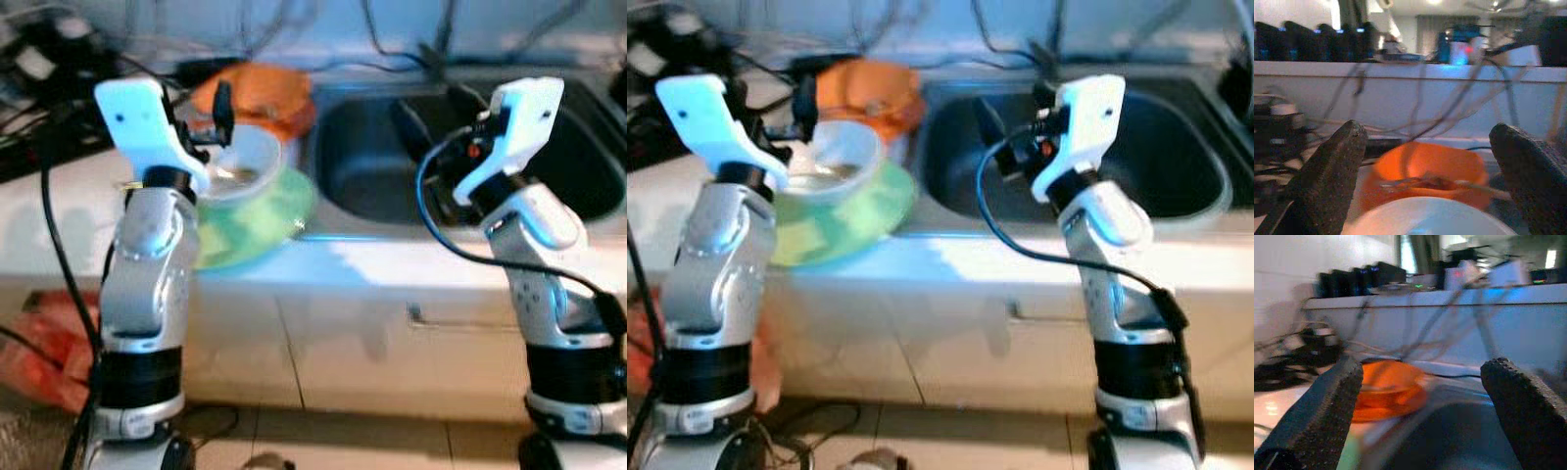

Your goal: Kitchen organization

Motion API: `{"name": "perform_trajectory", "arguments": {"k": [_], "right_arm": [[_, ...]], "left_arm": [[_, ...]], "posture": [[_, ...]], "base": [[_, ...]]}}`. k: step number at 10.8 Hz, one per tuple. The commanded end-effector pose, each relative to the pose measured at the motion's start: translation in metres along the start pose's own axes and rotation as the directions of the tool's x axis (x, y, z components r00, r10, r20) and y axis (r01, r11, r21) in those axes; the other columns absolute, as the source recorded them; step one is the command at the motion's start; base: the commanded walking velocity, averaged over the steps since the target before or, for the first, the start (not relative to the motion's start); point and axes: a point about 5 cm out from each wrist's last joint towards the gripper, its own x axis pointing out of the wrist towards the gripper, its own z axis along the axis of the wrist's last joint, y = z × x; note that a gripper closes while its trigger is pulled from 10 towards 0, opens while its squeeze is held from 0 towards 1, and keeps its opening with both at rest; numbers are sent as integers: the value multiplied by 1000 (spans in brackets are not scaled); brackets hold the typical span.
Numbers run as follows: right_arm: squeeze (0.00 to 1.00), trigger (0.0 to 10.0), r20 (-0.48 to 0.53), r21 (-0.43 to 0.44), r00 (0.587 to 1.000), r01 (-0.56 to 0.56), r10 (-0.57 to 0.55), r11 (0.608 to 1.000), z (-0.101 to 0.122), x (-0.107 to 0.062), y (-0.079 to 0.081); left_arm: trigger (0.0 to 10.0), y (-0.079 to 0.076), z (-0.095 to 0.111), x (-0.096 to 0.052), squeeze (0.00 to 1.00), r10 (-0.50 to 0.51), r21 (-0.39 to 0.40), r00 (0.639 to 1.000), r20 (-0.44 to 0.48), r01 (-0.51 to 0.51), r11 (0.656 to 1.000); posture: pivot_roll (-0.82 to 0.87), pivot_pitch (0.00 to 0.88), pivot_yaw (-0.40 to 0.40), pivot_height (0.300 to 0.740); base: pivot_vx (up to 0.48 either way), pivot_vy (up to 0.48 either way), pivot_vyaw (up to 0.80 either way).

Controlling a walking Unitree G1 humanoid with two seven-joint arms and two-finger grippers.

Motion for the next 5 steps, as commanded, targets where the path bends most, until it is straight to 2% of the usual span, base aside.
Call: {"name": "perform_trajectory", "arguments": {"k": [1,2,5], "right_arm": [[0,10000,14,-11,1000,-25,25,1000,4,3,4],[0,10000,13,-9,1000,-22,22,1000,4,2,4],[0,10000,12,-9,1000,-23,24,1000,3,3,4]], "left_arm": [[10000,5,2,0,0,23,3,1000,7,-23,1000],[10000,5,2,0,0,27,0,1000,9,-27,1000],[10000,2,3,-1,0,21,-13,1000,17,-20,1000]], "posture": [[80,85,85,740],[80,85,85,740],[83,85,83,740]], "base": [[435,0,0],[431,0,0],[0,0,0]]}}
